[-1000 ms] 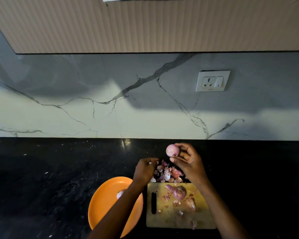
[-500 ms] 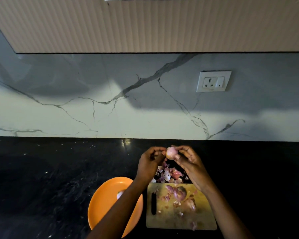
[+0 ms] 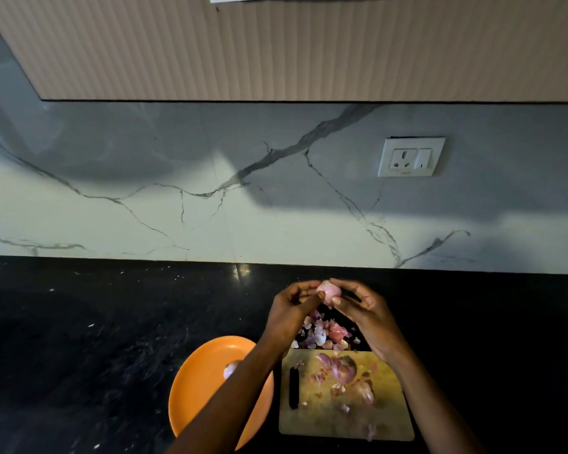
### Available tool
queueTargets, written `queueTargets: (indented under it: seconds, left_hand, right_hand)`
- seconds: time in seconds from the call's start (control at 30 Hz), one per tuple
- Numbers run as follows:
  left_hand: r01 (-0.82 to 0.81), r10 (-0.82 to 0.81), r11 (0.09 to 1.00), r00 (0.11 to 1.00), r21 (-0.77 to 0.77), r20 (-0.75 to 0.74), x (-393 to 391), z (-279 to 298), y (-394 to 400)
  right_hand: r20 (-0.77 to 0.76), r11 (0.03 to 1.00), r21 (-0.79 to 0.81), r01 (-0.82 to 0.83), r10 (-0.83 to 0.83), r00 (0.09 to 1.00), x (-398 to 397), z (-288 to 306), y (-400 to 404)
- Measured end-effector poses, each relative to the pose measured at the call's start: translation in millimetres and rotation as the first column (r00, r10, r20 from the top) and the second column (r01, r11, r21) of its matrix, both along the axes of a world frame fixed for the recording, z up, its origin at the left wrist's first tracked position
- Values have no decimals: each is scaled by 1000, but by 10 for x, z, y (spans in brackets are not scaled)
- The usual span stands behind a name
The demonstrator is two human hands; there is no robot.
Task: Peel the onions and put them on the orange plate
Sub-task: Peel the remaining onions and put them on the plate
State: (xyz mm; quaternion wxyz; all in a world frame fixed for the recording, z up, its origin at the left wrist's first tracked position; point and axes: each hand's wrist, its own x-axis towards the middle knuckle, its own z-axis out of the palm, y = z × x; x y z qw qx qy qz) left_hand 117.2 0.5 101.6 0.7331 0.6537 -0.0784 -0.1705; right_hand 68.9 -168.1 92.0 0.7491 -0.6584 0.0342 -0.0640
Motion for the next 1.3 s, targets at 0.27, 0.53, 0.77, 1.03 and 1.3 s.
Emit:
queueTargets:
  seconds: [0.27, 0.53, 0.77, 1.03, 1.3]
  left_hand:
    - [7, -9, 999, 999, -53, -33, -15, 8, 20]
    - [15, -16, 998, 1000, -61, -16, -23, 9, 31]
    - [4, -3, 1000, 999, -18, 39, -22, -9, 49]
    - [13, -10, 993, 1000, -121, 23, -80, -43, 53]
    - [-104, 110, 991, 991, -80, 74, -71, -40, -6]
  right_hand:
    - [33, 1000, -22, 4, -4, 999, -12, -3, 6]
    - [41, 999, -38, 9, -8, 999, -10, 35, 24]
    - [47, 999, -27, 19, -18, 999, -12, 22, 23]
    - [42, 999, -6, 48, -48, 998, -2, 17, 41]
    - [45, 999, -10, 45, -45, 998, 12, 24, 70]
